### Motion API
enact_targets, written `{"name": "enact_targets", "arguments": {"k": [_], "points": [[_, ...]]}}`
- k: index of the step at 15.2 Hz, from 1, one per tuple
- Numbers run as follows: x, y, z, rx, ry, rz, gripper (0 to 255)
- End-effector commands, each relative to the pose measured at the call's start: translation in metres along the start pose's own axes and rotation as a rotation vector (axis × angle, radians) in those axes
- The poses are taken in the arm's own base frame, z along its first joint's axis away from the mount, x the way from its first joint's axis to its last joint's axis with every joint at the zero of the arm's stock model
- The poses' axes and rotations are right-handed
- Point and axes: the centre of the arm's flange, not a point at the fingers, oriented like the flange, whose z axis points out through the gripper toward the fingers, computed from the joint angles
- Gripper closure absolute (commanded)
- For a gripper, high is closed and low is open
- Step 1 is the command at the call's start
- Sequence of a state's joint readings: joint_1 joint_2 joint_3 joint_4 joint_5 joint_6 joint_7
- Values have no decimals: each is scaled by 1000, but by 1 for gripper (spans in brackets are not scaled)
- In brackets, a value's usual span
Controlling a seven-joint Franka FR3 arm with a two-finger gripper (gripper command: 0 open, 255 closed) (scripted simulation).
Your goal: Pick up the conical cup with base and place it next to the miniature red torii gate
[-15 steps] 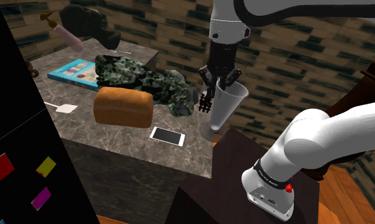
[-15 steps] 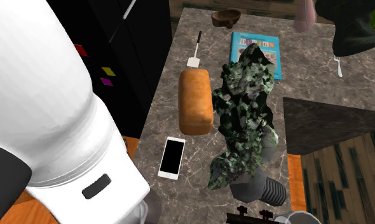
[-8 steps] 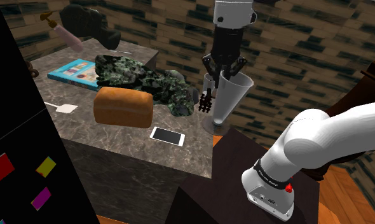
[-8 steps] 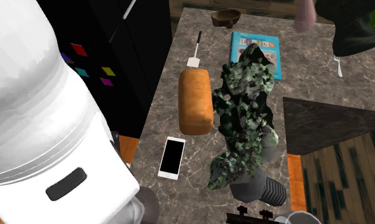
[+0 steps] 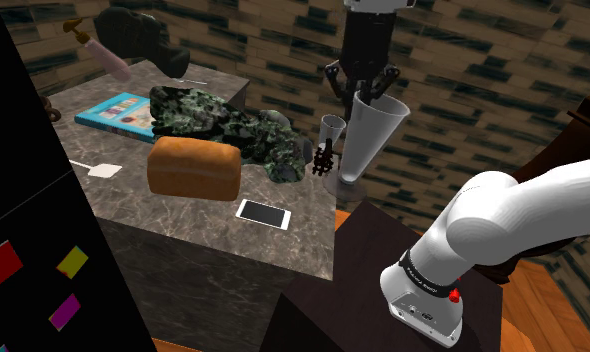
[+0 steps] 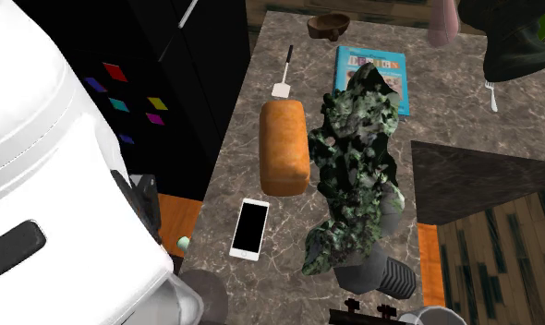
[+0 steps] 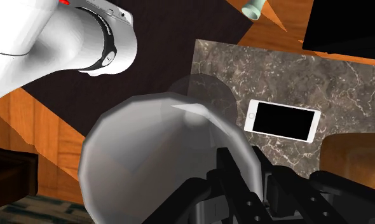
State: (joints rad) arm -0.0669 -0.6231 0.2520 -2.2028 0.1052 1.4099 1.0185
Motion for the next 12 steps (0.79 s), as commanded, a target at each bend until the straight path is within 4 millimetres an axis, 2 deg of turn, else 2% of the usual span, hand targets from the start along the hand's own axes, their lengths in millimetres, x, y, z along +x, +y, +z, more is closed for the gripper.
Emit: {"name": "enact_targets", "arguments": {"k": [1,12], "points": [[-1,2,-10,0,0,0,255],[-5,11,-63,0,0,0,255]]}}
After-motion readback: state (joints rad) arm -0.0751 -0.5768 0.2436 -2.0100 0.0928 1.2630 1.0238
